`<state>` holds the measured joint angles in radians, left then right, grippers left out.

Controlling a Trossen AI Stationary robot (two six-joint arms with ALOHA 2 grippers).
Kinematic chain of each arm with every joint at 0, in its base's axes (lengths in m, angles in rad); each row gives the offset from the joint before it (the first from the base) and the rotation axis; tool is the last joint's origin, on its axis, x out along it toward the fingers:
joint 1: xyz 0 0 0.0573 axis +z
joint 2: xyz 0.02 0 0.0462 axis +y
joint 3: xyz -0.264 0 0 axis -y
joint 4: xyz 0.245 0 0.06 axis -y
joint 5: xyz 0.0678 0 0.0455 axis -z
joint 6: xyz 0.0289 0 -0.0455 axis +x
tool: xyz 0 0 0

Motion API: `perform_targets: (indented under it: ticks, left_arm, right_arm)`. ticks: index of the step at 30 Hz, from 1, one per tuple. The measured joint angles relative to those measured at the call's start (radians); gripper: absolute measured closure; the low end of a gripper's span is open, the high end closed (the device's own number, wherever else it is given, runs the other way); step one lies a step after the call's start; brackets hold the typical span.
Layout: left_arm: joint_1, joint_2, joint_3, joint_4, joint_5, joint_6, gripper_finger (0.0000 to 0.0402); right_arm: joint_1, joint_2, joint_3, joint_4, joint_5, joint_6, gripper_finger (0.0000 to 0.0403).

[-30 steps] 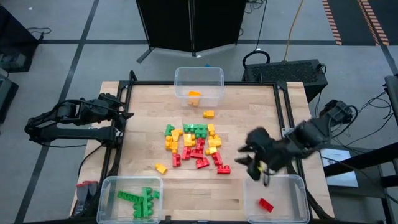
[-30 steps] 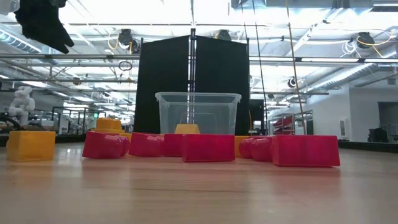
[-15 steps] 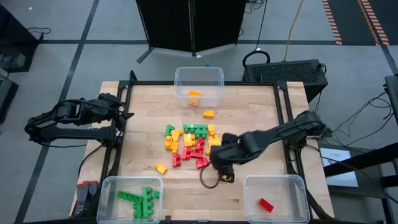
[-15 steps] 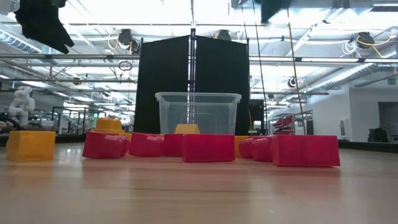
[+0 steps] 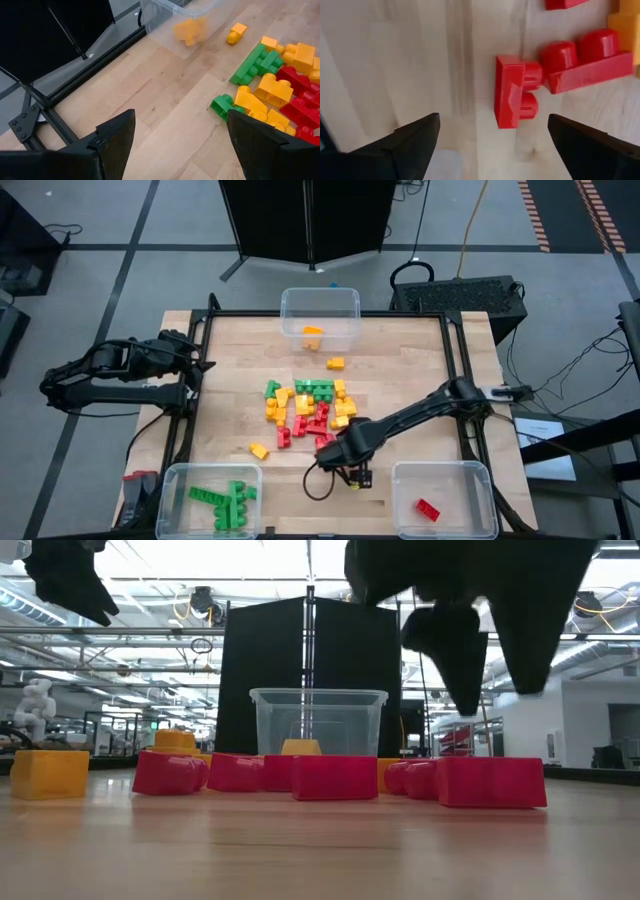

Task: Sort blocks
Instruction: Put the red game piece into the bottom right transparent bin

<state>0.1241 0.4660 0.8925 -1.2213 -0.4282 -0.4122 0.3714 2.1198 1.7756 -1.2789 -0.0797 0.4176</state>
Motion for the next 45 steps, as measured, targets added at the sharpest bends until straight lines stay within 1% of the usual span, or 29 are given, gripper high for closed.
perform_targets:
  ticks: [2, 6, 10, 14, 20, 22, 28, 37, 39, 41, 45]
  left_arm:
    - [0.000, 0.000, 0.000, 0.000, 0.000, 0.000, 0.0114]
    - [0.000, 0.000, 0.000, 0.000, 0.000, 0.001, 0.0114]
    - [0.000, 0.000, 0.000, -0.001, 0.000, 0.009, 0.0114]
    - [0.000, 0.000, 0.000, -0.001, 0.000, 0.027, 0.0114]
    - [0.000, 0.000, 0.000, -0.001, 0.000, 0.027, 0.0114]
    - [0.000, 0.000, 0.000, -0.001, 0.000, 0.026, 0.0114]
    - [0.000, 0.000, 0.000, -0.001, 0.000, 0.026, 0.0114]
    - [0.000, 0.000, 0.000, -0.001, 0.000, 0.025, 0.0114]
    - [0.000, 0.000, 0.000, 0.000, 0.000, 0.025, 0.0114]
    - [0.000, 0.000, 0.000, 0.000, 0.000, 0.024, 0.0114]
    - [0.000, 0.000, 0.000, 0.000, 0.000, 0.005, 0.0114]
  right_arm:
    - [0.000, 0.016, -0.003, 0.018, 0.020, -0.006, 0.0038]
    - [0.001, 0.005, -0.068, 0.156, 0.077, -0.005, 0.0038]
    - [0.002, -0.047, -0.163, 0.160, 0.133, 0.037, 0.0038]
    - [0.002, -0.133, -0.278, 0.217, 0.132, 0.068, 0.0039]
    - [0.003, -0.241, -0.437, 0.444, 0.127, 0.103, 0.0039]
    - [0.005, -0.250, -0.462, 0.485, 0.127, 0.105, 0.0039]
    - [0.004, -0.250, -0.505, 0.532, 0.127, 0.090, 0.0039]
    - [0.006, -0.250, -0.612, 0.652, 0.127, 0.151, 0.0042]
    - [0.006, -0.250, -0.620, 0.658, 0.126, 0.154, 0.0054]
    - [0.006, -0.250, -0.628, 0.661, 0.127, 0.155, 0.0079]
    - [0.006, -0.250, -0.632, 0.664, 0.126, 0.152, 0.0153]
